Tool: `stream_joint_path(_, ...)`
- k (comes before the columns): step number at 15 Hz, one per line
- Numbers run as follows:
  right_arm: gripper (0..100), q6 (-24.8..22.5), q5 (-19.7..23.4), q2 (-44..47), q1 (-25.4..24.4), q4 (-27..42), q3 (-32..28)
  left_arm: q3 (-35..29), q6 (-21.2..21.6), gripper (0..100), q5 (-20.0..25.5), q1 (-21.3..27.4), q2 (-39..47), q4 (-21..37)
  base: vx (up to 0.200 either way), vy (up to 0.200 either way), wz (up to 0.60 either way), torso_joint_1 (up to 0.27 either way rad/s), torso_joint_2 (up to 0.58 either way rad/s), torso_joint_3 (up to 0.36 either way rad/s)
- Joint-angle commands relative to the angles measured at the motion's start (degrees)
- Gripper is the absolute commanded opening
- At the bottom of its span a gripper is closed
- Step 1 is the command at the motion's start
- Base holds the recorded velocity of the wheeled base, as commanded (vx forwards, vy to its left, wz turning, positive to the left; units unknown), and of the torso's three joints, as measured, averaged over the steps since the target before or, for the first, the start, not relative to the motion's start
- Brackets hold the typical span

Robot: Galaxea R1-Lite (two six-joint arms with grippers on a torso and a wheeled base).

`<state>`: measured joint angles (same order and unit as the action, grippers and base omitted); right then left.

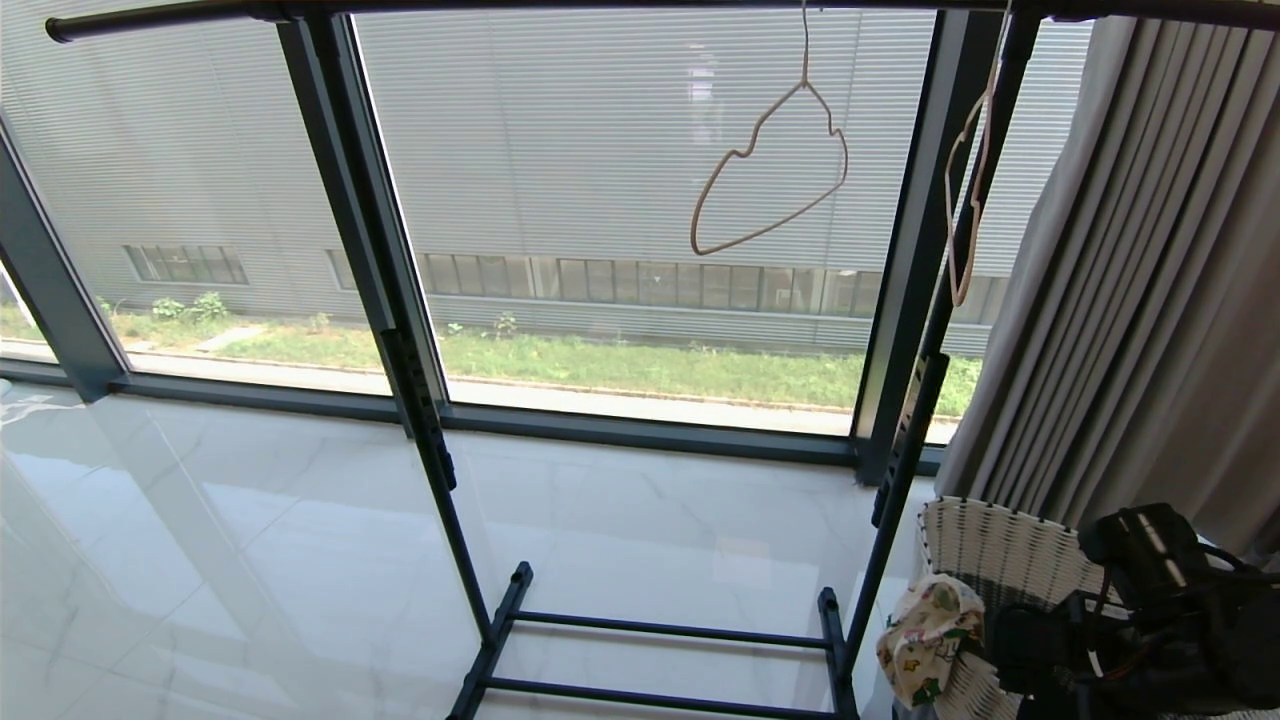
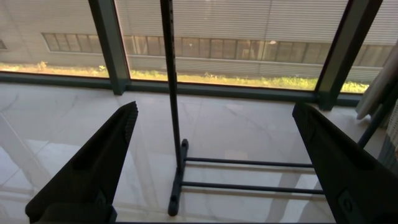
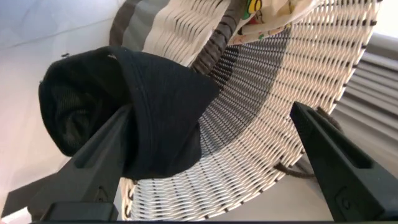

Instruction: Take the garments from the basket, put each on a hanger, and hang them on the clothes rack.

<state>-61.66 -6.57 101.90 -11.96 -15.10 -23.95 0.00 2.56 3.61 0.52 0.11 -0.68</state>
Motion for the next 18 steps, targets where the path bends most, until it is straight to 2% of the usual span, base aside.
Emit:
stream_joint_path(1,100,0.1,0.0,2.5,0.8,-2.5,1.3,0.0,0.0,100,0.0,0.0,0.0,0.0,0.0,0.0,0.0,0.0,0.0,0.0)
stream_joint_path(3,100,0.1,-0.2,2.9,0.8,-3.7,1.6,0.0,0.0,100,0.0,0.0,0.0,0.0,0.0,0.0,0.0,0.0,0.0,0.0)
stream_joint_path(4,0,0.1,-0.3,2.9,0.9,-3.7,1.7,0.0,0.0,100,0.0,0.0,0.0,0.0,0.0,0.0,0.0,0.0,0.0,0.0)
stream_joint_path(7,0,0.3,-0.2,1.1,0.9,-3.8,1.8,0.0,0.0,100,0.0,0.0,0.0,0.0,0.0,0.0,0.0,0.0,0.0,0.0)
stream_joint_path(9,0,0.8,-0.2,-4.2,0.8,-3.0,1.9,0.0,0.0,100,0.0,0.0,0.0,0.0,0.0,0.0,0.0,0.0,0.0,0.0)
stream_joint_path(12,0,1.9,-0.2,-14.5,0.8,4.3,0.5,0.0,-0.1,100,0.0,0.0,0.0,0.0,0.0,0.0,0.0,0.0,0.0,0.0)
stream_joint_path(13,0,3.1,-0.2,-18.3,0.8,7.5,-0.8,0.0,-0.1,100,0.0,0.0,0.0,0.0,0.0,0.0,0.0,0.0,0.0,0.0)
stream_joint_path(16,0,9.1,-1.0,-31.3,1.0,24.5,-9.3,0.0,-0.2,100,0.0,0.0,0.0,0.0,0.0,0.0,0.0,0.0,0.0,0.0)
stream_joint_path(17,0,12.3,-1.7,-35.6,1.0,32.6,-13.7,0.0,0.2,100,0.0,0.0,0.0,0.0,0.0,0.0,0.0,0.0,0.0,0.0)
stream_joint_path(18,0,13.1,-1.8,-37.0,1.0,35.2,-15.2,0.0,0.7,100,0.0,-0.1,0.0,-0.1,0.0,0.0,0.0,0.0,0.0,0.0)
